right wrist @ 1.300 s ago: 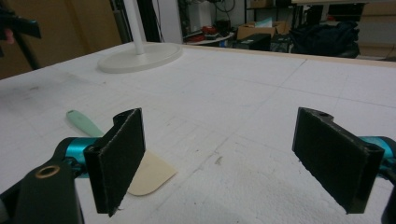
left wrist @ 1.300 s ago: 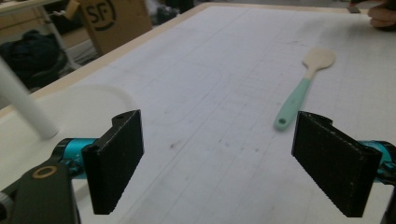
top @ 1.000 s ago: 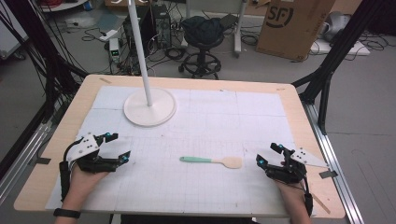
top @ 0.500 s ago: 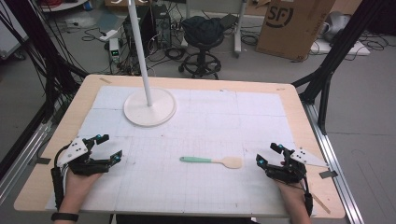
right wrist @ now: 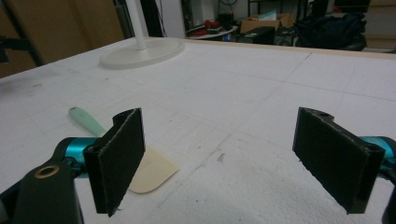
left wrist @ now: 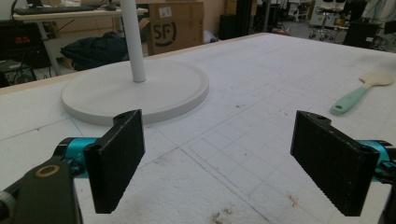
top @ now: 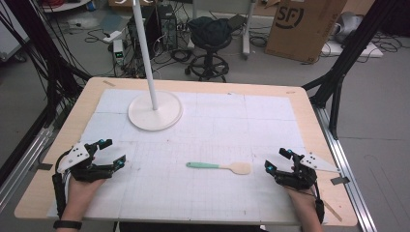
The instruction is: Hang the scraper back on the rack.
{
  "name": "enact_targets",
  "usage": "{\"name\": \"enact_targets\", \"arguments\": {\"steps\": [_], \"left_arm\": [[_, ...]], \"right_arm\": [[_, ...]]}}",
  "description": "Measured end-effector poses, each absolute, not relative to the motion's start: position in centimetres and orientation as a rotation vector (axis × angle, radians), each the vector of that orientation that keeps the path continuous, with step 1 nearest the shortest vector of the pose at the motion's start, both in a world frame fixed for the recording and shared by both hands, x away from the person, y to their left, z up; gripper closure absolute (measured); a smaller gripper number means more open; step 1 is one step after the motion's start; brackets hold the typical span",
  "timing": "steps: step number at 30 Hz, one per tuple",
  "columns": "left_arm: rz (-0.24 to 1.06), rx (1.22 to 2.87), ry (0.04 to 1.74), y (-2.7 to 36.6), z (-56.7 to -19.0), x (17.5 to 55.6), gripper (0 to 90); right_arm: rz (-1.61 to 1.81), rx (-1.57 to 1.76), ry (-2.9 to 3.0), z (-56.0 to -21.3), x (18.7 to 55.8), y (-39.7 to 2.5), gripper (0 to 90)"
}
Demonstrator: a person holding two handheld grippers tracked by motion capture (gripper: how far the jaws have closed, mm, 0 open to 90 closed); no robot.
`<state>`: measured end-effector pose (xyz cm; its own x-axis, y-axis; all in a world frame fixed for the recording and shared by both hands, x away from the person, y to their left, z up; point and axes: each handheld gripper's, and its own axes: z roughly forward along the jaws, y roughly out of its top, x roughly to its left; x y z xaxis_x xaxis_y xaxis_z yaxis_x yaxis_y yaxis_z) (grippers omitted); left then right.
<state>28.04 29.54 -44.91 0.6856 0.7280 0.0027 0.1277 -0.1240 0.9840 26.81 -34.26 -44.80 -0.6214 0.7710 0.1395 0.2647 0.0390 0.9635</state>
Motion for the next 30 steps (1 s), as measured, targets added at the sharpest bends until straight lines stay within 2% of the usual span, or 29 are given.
{"name": "enact_targets", "arguments": {"steps": [7,20,30], "left_arm": [[0.597,1.648,0.702,29.5,-44.9,28.0,18.0],[0.594,1.642,0.708,29.5,-44.9,28.0,18.0],[0.596,1.643,0.708,29.5,-44.9,28.0,17.7]], "right_arm": [[1.594,0.957,2.017,-44.1,27.7,-33.2,15.6],[1.562,0.722,2.313,-42.6,30.7,-27.9,26.1],[1.509,0.643,2.439,-42.9,32.0,-24.5,27.2]]}}
